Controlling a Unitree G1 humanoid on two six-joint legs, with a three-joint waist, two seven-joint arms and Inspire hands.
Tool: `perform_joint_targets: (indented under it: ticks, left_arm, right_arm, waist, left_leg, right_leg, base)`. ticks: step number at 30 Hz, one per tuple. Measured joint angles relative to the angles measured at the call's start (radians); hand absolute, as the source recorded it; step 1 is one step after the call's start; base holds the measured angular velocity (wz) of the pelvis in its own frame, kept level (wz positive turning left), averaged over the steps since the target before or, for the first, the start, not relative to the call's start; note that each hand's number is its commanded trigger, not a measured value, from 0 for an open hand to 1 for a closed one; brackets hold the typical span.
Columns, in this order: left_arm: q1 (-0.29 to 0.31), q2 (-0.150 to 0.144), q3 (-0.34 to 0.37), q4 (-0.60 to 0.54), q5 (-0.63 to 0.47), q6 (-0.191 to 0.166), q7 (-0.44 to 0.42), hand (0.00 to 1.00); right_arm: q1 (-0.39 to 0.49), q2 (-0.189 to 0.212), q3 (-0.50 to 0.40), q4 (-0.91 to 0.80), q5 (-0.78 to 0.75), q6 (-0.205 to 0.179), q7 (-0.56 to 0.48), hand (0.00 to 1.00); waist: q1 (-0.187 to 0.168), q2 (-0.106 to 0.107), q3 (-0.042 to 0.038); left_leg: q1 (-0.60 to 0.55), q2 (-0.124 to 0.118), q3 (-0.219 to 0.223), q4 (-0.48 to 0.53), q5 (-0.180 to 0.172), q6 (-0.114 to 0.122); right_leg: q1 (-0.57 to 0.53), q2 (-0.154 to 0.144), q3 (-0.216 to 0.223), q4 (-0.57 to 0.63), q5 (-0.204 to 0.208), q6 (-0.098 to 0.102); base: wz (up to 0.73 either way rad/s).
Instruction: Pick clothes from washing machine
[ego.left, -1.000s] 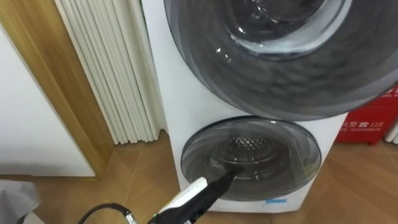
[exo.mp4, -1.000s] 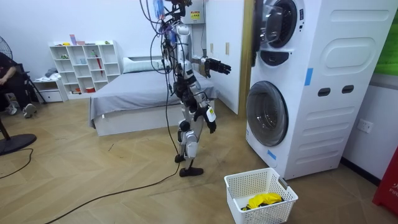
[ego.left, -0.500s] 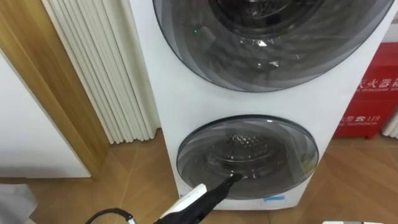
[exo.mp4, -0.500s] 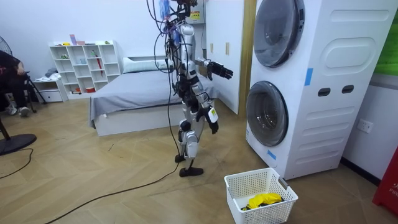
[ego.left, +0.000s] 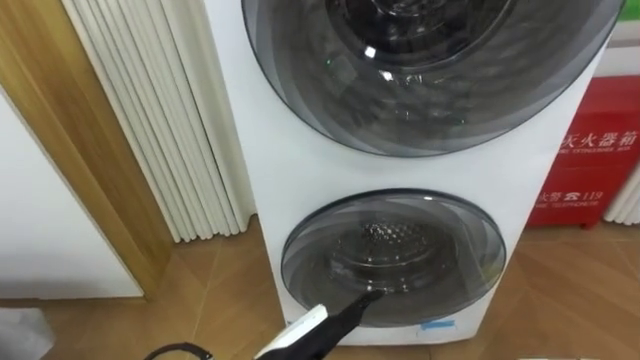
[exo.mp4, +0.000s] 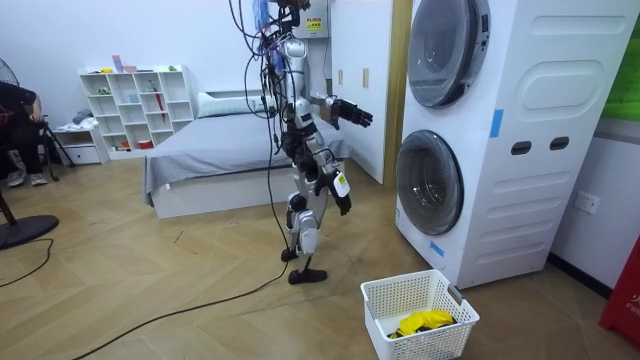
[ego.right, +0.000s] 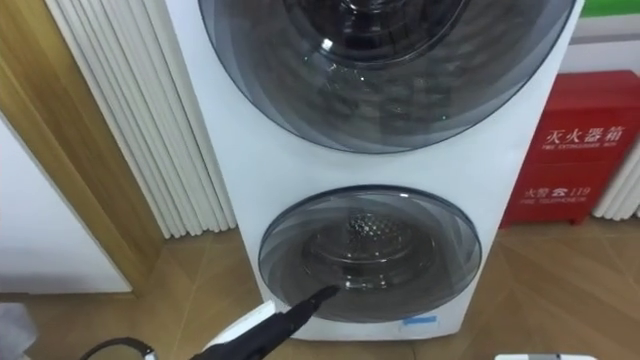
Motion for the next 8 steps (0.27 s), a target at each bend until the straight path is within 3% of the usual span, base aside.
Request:
perform_joint_targets:
  ticks: [1,5,7,8]
  left_arm:
    - [0.0,-0.003,0.001,0.028,0.013,0.0,0.013,0.0]
    - [0.024,-0.029,0.046,0.345,0.049,-0.014,0.121,0.0]
    - [0.054,-0.027,0.093,0.497,0.044,-0.019,0.182,0.0]
    - [0.069,-0.023,0.137,0.593,0.03,-0.025,0.231,0.0]
  right_arm:
    - [0.001,0.002,0.0,-0.002,0.001,0.0,-0.001,0.0]
    - [0.019,0.016,-0.011,0.004,0.066,0.0,-0.032,0.0]
    - [0.037,0.025,-0.029,0.004,0.105,0.002,-0.043,0.0]
    - [0.045,0.029,-0.039,0.006,0.112,0.002,-0.045,0.0]
  waist:
    - [0.001,-0.002,0.0013]
    - [0.01,-0.026,0.0074]
    - [0.022,-0.034,-0.0033]
    - [0.022,-0.039,-0.0041]
  left_leg:
    - [0.002,0.0,0.001,0.0,0.0,0.0]
    - [0.032,-0.001,0.007,-0.016,0.0,-0.001]
    - [0.036,0.002,0.013,-0.016,-0.006,-0.01]
    - [0.036,0.004,0.011,-0.015,-0.008,-0.013]
  right_leg:
    - [0.004,0.0,0.0,-0.001,0.0,0.0]
    - [0.025,0.005,0.001,-0.008,-0.006,-0.004]
    - [0.03,0.014,0.004,-0.023,-0.006,-0.008]
    - [0.035,0.016,-0.002,-0.028,-0.005,-0.009]
  base:
    - [-0.08]
    - [-0.08]
    - [-0.12]
    - [0.03]
